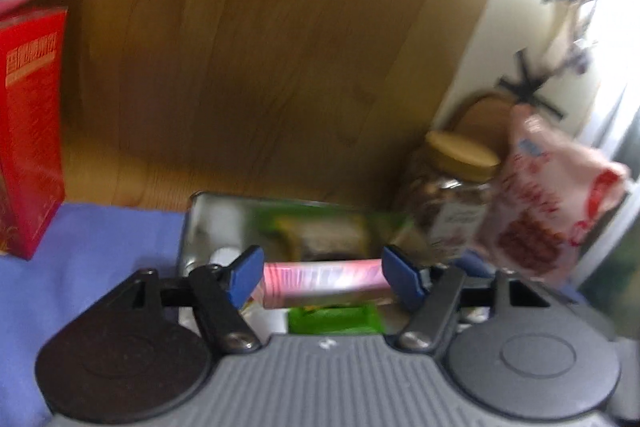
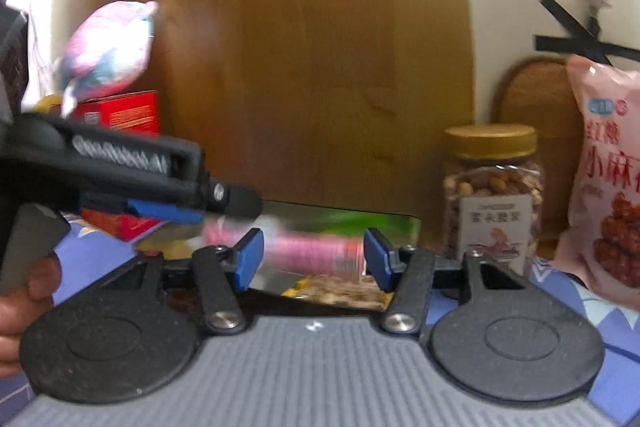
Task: Organize snacks
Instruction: 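Carry the pink box into the black tin and open the left tool, then withdraw the left tool from the black tin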
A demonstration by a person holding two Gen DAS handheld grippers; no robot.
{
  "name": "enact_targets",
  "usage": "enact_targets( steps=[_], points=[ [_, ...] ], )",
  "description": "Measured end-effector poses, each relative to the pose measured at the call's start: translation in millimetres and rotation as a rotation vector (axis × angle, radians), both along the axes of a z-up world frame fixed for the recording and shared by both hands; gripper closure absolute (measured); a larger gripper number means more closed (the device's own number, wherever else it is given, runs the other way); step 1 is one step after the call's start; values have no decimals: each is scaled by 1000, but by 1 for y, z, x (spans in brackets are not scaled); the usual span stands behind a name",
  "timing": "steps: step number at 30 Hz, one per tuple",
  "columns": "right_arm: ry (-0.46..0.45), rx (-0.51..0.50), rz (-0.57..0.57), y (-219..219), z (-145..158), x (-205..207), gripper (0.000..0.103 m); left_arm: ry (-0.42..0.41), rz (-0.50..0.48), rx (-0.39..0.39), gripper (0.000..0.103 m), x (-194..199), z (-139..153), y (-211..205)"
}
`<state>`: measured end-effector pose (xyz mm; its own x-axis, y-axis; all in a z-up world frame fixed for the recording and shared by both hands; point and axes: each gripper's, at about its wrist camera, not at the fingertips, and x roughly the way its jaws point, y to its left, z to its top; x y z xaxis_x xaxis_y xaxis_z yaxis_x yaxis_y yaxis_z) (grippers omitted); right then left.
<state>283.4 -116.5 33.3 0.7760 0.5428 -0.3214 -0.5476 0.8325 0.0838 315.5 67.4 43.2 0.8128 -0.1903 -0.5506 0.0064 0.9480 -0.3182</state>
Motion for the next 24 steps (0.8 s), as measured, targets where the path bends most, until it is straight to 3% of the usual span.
enact_targets(
  steps=[5, 10, 16, 20, 24],
  points=[
    [51, 118, 9, -54, -3, -51, 45, -86, 7, -86, 40, -53, 12, 18],
    [200, 173, 18, -88, -26, -103, 45, -85, -77, -60, 39, -118, 11, 1],
    [197, 146, -20, -100, -44, -168, 45, -77, -150, -68, 39, -175, -5, -21],
    [226, 174, -54, -112, -46, -186, 45, -99, -220, -83, 39, -209, -19, -47],
    [224, 214, -66, -129, -39, -191, 45, -55, -244, -112, 37, -224, -30, -66]
  ],
)
